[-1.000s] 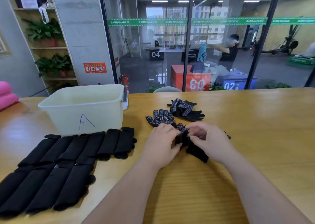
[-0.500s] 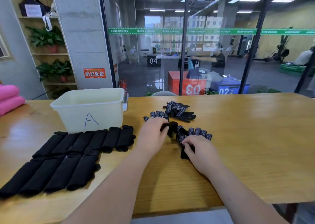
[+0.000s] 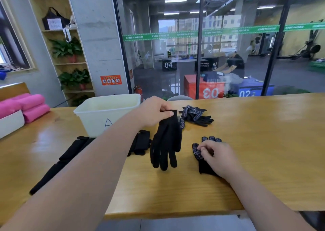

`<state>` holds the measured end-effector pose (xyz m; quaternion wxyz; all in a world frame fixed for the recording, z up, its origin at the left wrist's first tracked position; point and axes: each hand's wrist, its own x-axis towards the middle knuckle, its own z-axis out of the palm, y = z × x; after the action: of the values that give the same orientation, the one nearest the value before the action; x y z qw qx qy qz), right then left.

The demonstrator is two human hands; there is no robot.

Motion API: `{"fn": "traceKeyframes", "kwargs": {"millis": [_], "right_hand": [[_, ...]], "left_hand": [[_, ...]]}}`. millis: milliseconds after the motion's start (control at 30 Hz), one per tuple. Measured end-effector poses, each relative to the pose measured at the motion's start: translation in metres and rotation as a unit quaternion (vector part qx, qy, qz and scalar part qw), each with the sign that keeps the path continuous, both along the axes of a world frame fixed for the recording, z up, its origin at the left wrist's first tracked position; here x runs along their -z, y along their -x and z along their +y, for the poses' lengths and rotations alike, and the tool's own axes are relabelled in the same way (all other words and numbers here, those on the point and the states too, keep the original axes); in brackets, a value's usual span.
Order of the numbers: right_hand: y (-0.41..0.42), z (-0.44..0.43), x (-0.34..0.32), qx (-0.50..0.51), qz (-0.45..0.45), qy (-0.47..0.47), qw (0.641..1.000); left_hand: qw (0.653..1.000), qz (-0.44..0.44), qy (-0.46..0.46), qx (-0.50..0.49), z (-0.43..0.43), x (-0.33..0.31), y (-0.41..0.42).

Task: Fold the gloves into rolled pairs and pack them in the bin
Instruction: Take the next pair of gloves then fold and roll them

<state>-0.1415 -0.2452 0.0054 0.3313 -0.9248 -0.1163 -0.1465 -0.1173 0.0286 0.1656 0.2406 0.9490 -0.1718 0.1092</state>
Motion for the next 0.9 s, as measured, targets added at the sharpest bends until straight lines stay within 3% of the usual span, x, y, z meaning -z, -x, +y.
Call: {"fn": "traceKeyframes", "kwargs": {"millis": [133, 233, 300, 400, 467, 567, 667, 767, 900], "right_hand": [[-0.003, -0.003, 0.000, 0.009, 0.002, -0.018, 1.000], [-0.004, -0.003, 0.001, 0.010, -0.001, -0.021, 1.000], [-0.005, -0.003, 0.002, 0.011, -0.004, -0.017, 1.000], [-0.006, -0.003, 0.004, 0.014, -0.005, -0.008, 1.000], [-0.007, -0.003, 0.004, 0.012, -0.013, -0.013, 1.000], [-0.007, -0.002, 0.004, 0.012, -0.031, -0.030, 0.999], [-0.010, -0.003, 0.007, 0.029, -0.080, 0.007, 0.996], [-0.014, -0.003, 0.010, 0.037, -0.037, 0.125, 0.991], [-0.015, -0.002, 0.012, 0.027, -0.043, 0.128, 0.990]], "left_hand": [[0.986, -0.151, -0.034, -0.067, -0.003, 0.007, 0.001], [0.978, -0.208, -0.023, -0.017, -0.010, 0.030, 0.014], [0.985, -0.166, -0.027, 0.028, -0.015, 0.064, 0.025], [0.990, -0.055, -0.110, 0.068, -0.019, 0.123, 0.044], [0.992, -0.022, -0.100, 0.073, -0.019, 0.144, 0.055], [0.999, -0.035, -0.024, 0.030, -0.020, 0.144, 0.061], [0.995, 0.019, -0.097, -0.012, -0.025, 0.149, 0.057], [0.972, 0.131, -0.197, -0.007, -0.029, 0.155, 0.050], [0.983, 0.095, -0.150, -0.045, -0.036, 0.144, 0.034]]}}
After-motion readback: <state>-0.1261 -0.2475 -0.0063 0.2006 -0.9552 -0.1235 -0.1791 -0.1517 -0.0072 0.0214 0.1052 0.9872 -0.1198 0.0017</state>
